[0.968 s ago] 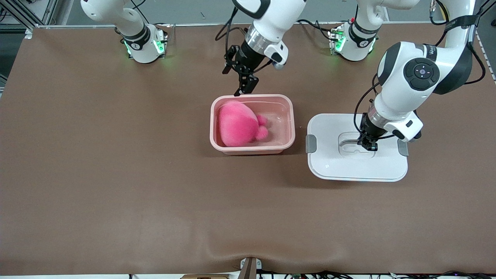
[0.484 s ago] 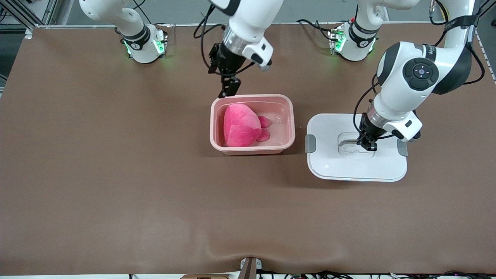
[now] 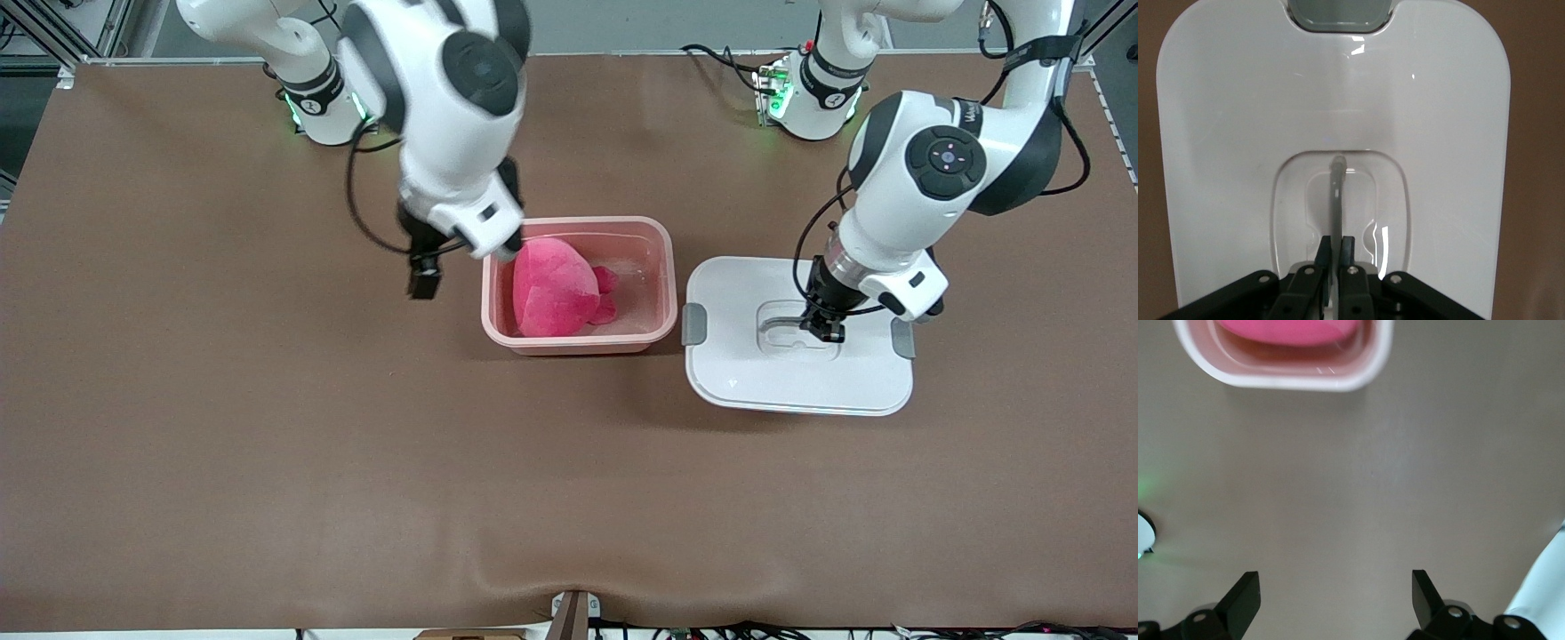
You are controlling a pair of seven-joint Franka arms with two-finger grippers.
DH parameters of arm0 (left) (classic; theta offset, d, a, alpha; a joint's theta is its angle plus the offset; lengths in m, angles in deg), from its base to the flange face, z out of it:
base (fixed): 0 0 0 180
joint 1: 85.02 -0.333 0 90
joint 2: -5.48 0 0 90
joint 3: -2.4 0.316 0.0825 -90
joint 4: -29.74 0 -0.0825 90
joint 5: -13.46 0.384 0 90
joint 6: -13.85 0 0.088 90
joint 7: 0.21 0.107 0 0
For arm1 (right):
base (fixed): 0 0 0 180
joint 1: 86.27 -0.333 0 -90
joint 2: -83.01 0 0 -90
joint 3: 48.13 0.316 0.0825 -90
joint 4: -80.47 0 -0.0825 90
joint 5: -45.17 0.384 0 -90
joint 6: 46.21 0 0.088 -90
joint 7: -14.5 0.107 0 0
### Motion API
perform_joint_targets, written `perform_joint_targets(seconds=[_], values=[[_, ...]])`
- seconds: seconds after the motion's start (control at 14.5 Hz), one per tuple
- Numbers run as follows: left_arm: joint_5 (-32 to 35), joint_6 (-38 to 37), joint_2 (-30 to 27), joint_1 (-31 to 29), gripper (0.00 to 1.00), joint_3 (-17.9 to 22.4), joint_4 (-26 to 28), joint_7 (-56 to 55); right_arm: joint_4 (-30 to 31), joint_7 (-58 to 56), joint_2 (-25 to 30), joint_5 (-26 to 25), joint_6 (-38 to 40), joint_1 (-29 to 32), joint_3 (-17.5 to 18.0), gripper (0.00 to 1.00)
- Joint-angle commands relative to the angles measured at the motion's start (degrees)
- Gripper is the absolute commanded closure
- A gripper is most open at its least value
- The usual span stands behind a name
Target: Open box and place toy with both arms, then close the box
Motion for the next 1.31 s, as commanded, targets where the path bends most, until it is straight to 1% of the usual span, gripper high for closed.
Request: perform_joint_targets(seconds=[0.0, 0.28, 0.41, 0.62, 0.76, 0.9, 1.04, 1.24], values=[[-0.84, 0.11, 0.57, 0.28, 1.0, -1.72, -1.57, -2.49, 0.38, 1.85, 0.79, 4.14, -0.24, 9.44, 0.97, 0.0], [-0.4, 0.11, 2.76, 0.45, 1.0, -5.49, -4.2, -8.45, 0.9, 1.85, 1.84, 13.27, -1.11, 24.03, 0.97, 0.0], [-0.14, 0.11, 4.17, 0.89, 1.0, -6.99, -5.87, -11.27, 2.04, 1.85, 2.63, 14.0, -1.12, 28.01, 0.97, 0.0], [0.3, 0.02, 6.19, 4.05, 1.0, -7.26, -8.16, -15.75, 4.76, 5.08, 6.05, 13.91, -1.03, 31.53, 0.88, 0.0], [0.21, 0.02, 6.29, 4.93, 1.0, -7.52, -8.43, -17.6, 7.39, 14.28, 9.12, 13.82, -1.03, 31.63, 0.88, 0.0], [0.3, 0.02, 6.72, 7.91, 1.0, -7.44, -9.04, -20.94, 9.68, 23.0, 11.24, 13.82, -1.2, 31.45, 0.97, 0.0], [1.26, 0.02, 7.95, 9.67, 1.0, -7.44, -9.83, -23.75, 11.44, 25.49, 13.35, 13.82, -0.85, 31.98, 0.88, 0.0], [4.51, 0.02, 10.41, 12.4, 1.0, -7.61, -12.02, -30.42, 16.97, 32.33, 19.23, 13.82, -1.81, 33.38, 0.88, 0.0]])
